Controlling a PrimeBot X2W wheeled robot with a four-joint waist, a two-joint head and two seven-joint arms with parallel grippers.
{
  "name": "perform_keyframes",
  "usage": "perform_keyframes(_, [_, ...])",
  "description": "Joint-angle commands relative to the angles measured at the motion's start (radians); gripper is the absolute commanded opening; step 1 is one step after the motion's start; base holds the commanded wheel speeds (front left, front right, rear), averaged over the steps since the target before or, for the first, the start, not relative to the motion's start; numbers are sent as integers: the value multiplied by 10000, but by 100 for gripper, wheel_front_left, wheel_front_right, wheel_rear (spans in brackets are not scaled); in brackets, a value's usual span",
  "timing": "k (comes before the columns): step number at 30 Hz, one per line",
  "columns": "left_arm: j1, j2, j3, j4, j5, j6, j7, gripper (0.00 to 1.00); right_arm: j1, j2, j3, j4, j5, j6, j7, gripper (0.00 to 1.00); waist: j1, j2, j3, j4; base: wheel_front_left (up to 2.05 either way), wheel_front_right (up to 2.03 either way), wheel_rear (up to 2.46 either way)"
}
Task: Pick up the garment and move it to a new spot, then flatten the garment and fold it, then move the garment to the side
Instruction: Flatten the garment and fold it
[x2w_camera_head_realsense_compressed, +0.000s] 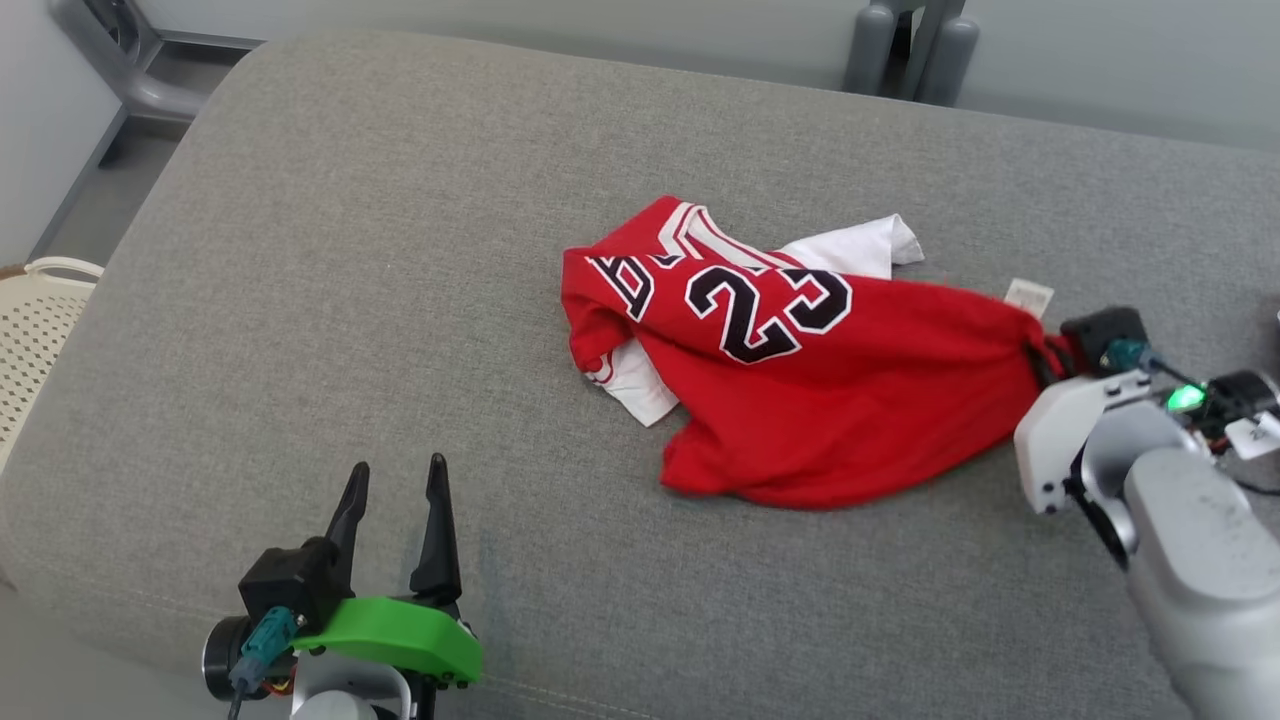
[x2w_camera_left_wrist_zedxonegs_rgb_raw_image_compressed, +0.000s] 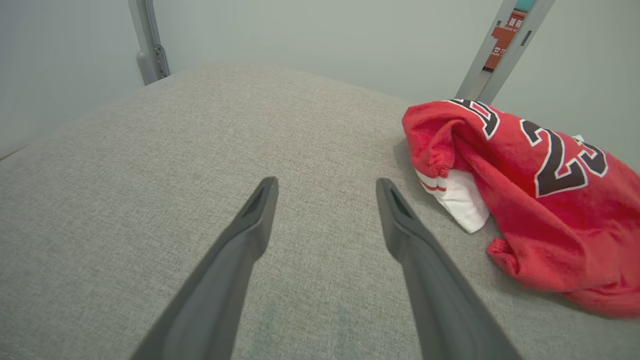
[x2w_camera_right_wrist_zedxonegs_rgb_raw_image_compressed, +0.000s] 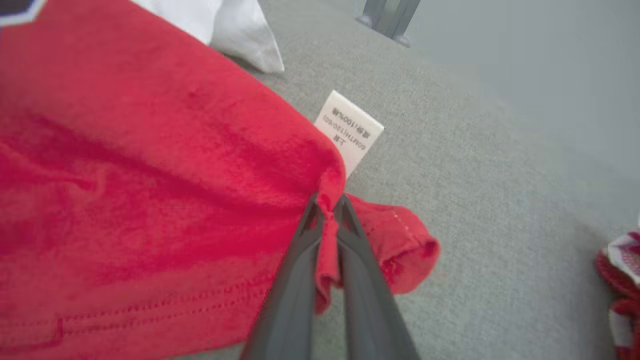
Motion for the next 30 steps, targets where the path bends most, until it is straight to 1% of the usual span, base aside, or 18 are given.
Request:
perform_keyframes(1, [-221,-55,4,8,63,-55,-72,100,-402,-247,17,-122,29,-18,36,0,0,0,85,31,0,0,0])
perform_keyframes(4, [-306,-134,-50,7,88,-110,-86,100,-1026,-608,83,-228,57,-18,214,0,0,0,217,141,0,0,0])
perform_keyframes(7, [-429,-245,-126,39,147,-211,-76,100,-1685,-1176,92,-144,-14,-18,466,0,0,0,379,377,0,0,0])
perform_keyframes(15, [-692,-498,-357,98,337,-487,-78,100,-3136,-2484,44,658,-375,-18,1050,0,0,0,892,1134,0,0,0])
perform_keyframes(17, [-775,-552,-402,115,393,-558,-77,100,-3470,-2675,70,924,-486,-18,1131,0,0,0,1024,1302,0,0,0])
perform_keyframes(21, [-896,-648,-450,133,512,-636,-78,100,-4104,-2688,132,1476,-691,-18,1045,0,0,0,1217,1434,0,0,0])
perform_keyframes(22, [-914,-662,-467,146,539,-645,-78,100,-4218,-2630,119,1614,-733,-18,993,5,0,0,1234,1440,0,0,0])
perform_keyframes(24, [-962,-677,-475,173,614,-661,-78,100,-4394,-2401,76,1905,-826,-18,783,84,0,0,1224,1402,0,0,0])
perform_keyframes(25, [-977,-678,-484,199,636,-682,-79,100,-4449,-2285,44,2076,-914,-18,652,100,0,0,1191,1361,0,0,0])
perform_keyframes(30, [-913,-675,-404,285,711,-729,-79,100,-4381,-1678,91,2598,-1099,-18,-230,100,0,0,719,976,0,0,0])
